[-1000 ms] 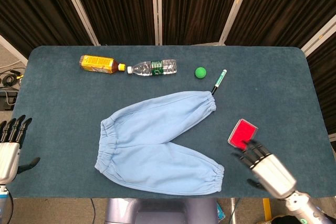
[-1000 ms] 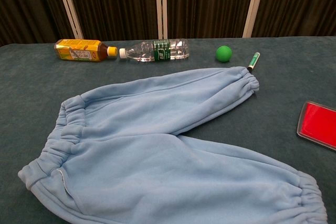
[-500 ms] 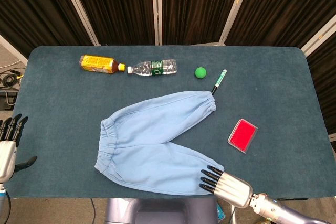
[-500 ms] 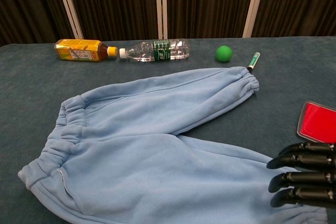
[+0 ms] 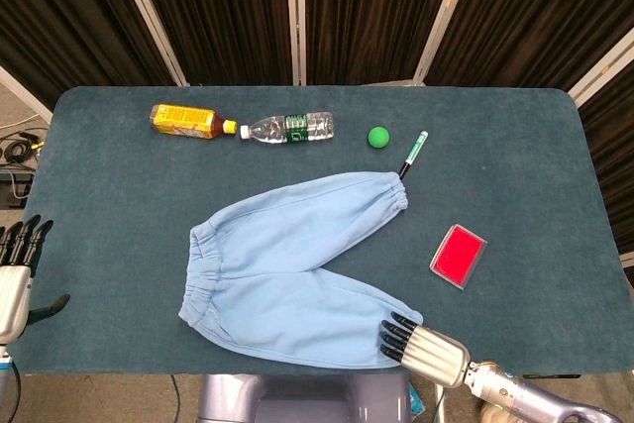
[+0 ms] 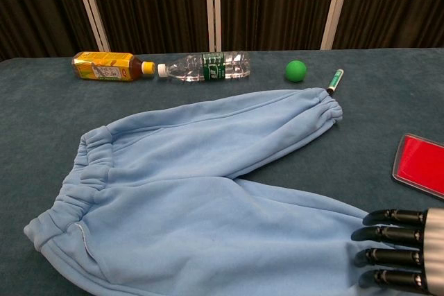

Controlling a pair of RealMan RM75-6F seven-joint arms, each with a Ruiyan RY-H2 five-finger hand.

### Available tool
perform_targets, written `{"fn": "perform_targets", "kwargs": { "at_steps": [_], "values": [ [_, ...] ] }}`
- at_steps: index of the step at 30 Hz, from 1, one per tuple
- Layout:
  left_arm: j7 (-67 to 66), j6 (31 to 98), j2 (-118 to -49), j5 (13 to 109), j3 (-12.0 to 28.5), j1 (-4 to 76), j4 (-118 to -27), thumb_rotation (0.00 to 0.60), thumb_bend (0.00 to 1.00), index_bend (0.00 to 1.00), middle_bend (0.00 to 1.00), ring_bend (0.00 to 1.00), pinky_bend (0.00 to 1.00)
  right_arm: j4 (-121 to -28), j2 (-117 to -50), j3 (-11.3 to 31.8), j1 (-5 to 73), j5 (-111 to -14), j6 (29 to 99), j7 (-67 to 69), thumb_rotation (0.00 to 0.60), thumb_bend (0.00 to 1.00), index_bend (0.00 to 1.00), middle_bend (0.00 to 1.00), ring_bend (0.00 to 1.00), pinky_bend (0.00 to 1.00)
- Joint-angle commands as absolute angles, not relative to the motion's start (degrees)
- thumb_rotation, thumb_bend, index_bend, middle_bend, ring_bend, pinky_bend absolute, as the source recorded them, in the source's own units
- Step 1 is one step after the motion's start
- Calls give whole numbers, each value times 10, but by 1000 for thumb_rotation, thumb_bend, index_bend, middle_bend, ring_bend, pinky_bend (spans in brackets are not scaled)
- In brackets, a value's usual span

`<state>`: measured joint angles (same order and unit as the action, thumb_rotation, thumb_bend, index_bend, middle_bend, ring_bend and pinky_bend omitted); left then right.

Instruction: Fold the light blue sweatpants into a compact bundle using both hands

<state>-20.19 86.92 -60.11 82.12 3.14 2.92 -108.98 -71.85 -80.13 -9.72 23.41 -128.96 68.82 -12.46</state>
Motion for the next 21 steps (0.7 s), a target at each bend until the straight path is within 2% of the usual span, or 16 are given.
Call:
{"fn": "perform_targets", "kwargs": {
  "at_steps": [1,7,14,21],
  "values": [
    [-202,870,-601,821,32,29,-1090,600,0,0,0,0,0,-708,-808,-101,235,-1286,692,-127,600,194,311,270,174,202],
    [-200,868,-601,819,31,30,-1089,600,0,0,0,0,0,-688,-819,-107,237,-1274,701,-122,600,326,359,314,203,219],
    [-200,866,-601,818,30,31,-1088,600,0,0,0,0,0,-669,-838,-115,236,-1255,738,-67,600,474,489,436,328,288],
    [-200,851,-602,823,24,38,-1085,600,0,0,0,0,0,-672,-851,-116,238,-1218,754,12,600,510,534,473,359,303]
  ]
}}
